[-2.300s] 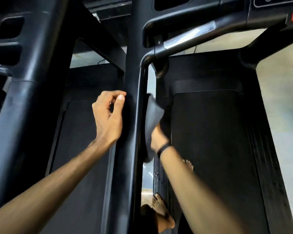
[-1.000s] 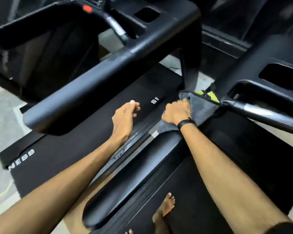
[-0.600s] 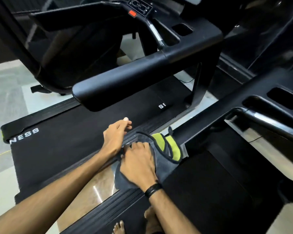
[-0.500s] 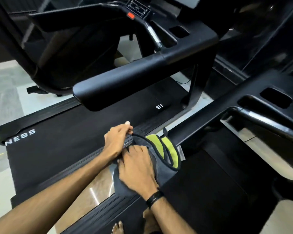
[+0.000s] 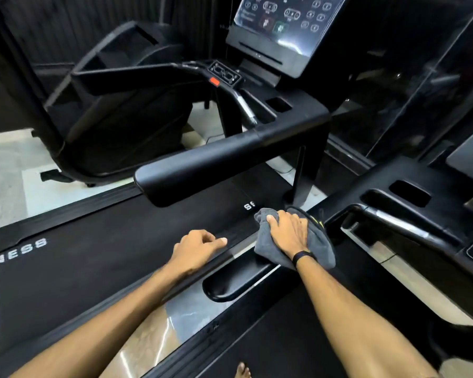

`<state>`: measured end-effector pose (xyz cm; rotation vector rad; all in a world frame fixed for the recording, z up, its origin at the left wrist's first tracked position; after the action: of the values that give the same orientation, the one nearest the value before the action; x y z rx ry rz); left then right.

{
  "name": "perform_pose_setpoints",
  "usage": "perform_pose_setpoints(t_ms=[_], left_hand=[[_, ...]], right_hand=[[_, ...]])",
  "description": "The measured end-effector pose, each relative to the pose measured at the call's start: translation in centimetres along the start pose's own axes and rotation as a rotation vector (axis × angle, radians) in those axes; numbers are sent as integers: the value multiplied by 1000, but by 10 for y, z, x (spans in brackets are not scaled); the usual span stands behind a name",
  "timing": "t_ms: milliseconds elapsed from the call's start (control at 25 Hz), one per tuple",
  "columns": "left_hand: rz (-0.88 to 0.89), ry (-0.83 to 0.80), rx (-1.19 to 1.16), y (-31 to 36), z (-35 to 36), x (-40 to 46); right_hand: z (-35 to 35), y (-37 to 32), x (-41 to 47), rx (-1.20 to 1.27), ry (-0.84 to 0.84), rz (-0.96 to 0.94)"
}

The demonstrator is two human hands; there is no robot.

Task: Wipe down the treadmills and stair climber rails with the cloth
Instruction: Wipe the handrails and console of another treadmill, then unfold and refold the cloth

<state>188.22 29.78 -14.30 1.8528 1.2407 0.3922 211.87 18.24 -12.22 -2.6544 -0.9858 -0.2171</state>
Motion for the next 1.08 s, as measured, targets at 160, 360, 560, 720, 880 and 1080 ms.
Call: perform_pose_setpoints(t_ms=[160, 360, 560, 720, 880, 1080], left_hand=[[52, -137, -195, 41, 9, 1], [254, -44, -276, 111, 11, -1], [718, 44, -331, 198, -10, -25], [1007, -22, -240, 247, -12, -48], [1146, -49, -149, 284, -14, -59], [1290, -25, -133, 351, -33, -80]], right_hand=[[-19, -16, -17, 454, 109, 394], [-73, -20, -31, 888, 290, 507], [-125, 17, -39, 989, 333, 460], [-149, 39, -53, 914, 255, 357], [-177, 42, -66, 468, 303, 105], [-232, 38, -41, 474, 355, -79]])
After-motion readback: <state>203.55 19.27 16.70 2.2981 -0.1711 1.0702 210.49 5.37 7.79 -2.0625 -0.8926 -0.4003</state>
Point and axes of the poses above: each hand's wrist, its own x-axis towards the middle knuckle, its own z-axis out of the palm, y = z × x, the point moved 9 cm from there along x, towards the middle knuckle, and after that the axes turned 15 degrees about y, right-handed, at the moved point
